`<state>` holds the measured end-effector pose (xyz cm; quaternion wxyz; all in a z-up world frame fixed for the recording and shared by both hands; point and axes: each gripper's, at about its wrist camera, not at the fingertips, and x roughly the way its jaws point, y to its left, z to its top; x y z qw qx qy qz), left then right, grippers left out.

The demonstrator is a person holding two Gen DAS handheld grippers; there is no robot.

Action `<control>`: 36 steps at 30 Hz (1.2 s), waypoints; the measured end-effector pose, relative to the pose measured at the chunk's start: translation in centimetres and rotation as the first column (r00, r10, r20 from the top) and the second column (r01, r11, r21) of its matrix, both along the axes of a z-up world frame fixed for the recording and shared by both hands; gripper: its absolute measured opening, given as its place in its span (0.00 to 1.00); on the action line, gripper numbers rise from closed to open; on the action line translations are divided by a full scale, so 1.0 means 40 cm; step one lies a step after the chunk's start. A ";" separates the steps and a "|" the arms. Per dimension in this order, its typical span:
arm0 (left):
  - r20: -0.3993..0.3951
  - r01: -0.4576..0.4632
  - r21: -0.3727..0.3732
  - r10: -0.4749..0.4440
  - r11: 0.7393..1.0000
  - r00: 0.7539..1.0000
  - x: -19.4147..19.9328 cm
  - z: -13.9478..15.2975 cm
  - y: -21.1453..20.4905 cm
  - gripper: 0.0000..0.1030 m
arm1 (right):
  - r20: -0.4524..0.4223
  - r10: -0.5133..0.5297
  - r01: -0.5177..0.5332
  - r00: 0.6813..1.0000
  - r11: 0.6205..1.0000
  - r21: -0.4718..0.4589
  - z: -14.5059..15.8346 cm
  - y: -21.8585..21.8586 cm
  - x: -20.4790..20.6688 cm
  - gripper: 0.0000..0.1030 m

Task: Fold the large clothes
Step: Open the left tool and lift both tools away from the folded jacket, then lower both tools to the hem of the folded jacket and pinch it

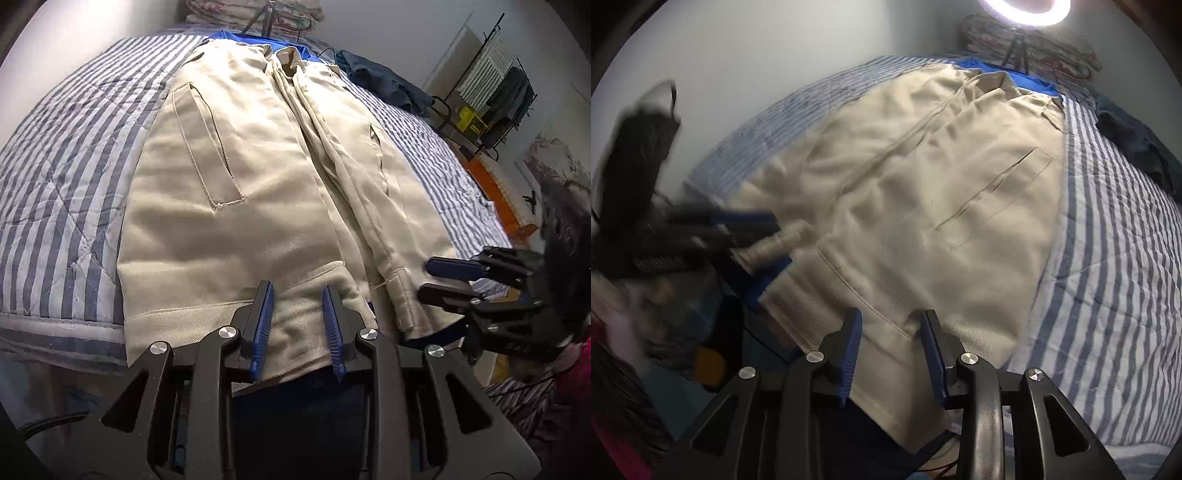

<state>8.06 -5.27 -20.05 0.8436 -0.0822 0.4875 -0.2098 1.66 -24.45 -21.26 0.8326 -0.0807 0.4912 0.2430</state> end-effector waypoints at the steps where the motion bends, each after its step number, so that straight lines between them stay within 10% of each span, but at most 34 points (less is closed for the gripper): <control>1: -0.017 0.007 -0.014 -0.007 1.000 1.000 0.001 0.008 0.007 0.27 | -0.004 -0.007 0.007 1.000 1.000 0.006 0.000 0.000 0.001 0.35; 6: -0.017 -0.027 -0.102 0.025 0.994 1.000 0.027 0.098 0.079 0.27 | -0.018 -0.037 0.039 0.999 0.991 0.126 0.074 -0.044 0.004 0.35; 12: 0.148 -0.090 0.031 0.084 0.995 0.985 0.177 0.188 0.121 0.27 | 0.083 -0.139 0.124 0.987 0.979 0.164 0.168 -0.090 0.050 0.35; 18: 0.085 -0.120 0.075 0.113 0.990 0.990 0.320 0.104 0.120 0.27 | 0.072 -0.207 0.197 0.976 0.973 0.123 0.108 -0.097 0.141 0.35; 21: -0.080 -0.064 0.121 0.074 0.991 0.994 0.368 -0.012 0.097 0.27 | 0.036 -0.196 0.194 0.980 0.980 0.049 0.042 -0.090 0.176 0.40; 25: -0.003 -0.048 0.179 0.050 0.983 0.999 0.338 -0.014 0.072 0.30 | -0.001 -0.171 0.170 0.985 0.985 -0.020 -0.035 -0.078 0.178 0.41; 36: -0.157 -0.166 -0.114 0.147 0.980 0.977 0.227 0.069 0.193 0.50 | -0.107 -0.258 0.274 0.960 0.945 0.181 0.068 -0.187 0.097 0.55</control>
